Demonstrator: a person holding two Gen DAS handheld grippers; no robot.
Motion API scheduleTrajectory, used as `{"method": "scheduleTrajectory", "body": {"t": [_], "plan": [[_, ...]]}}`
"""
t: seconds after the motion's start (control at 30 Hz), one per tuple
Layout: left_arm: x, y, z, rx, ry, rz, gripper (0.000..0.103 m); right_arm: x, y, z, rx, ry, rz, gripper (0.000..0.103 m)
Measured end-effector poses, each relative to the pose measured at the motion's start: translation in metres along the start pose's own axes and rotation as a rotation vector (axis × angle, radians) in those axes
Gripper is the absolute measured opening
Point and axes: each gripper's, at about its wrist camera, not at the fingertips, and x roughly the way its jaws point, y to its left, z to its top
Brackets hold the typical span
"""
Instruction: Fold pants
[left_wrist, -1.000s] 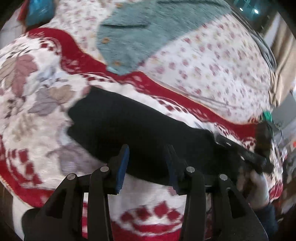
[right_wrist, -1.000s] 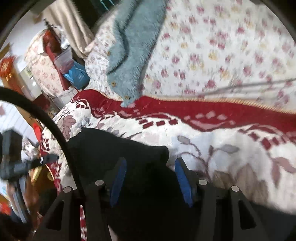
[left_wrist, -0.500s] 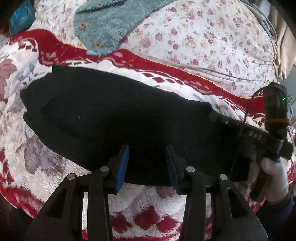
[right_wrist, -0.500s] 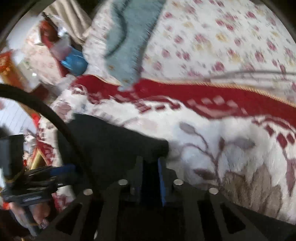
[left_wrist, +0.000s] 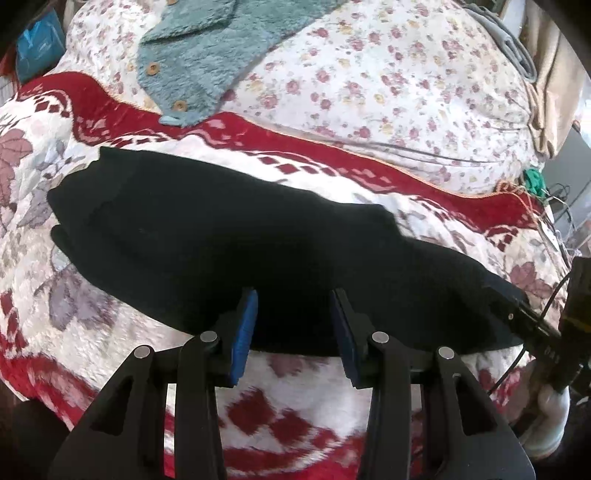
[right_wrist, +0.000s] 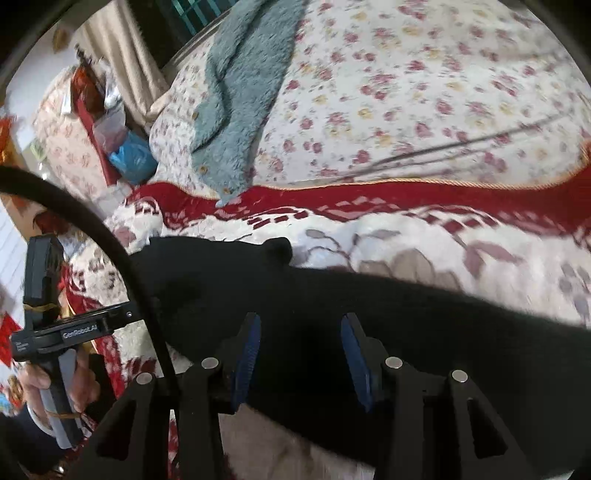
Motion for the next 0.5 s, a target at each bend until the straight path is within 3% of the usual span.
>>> {"method": "scheduleTrajectory", "body": {"t": [0.23,0.5], "plan": [[-0.002,-0.049,-0.007,0.076,0.025,-0.085,0.040,-0.046,-0.023,-0.019,0.030,-0.042,-0.096,0.052],[0.015,-0.111,-0.012,0.160,0.114,-0.180,0.040,-0.113,-0.077,-0.041,0.139,-0.098,-0.191,0.053]]}}
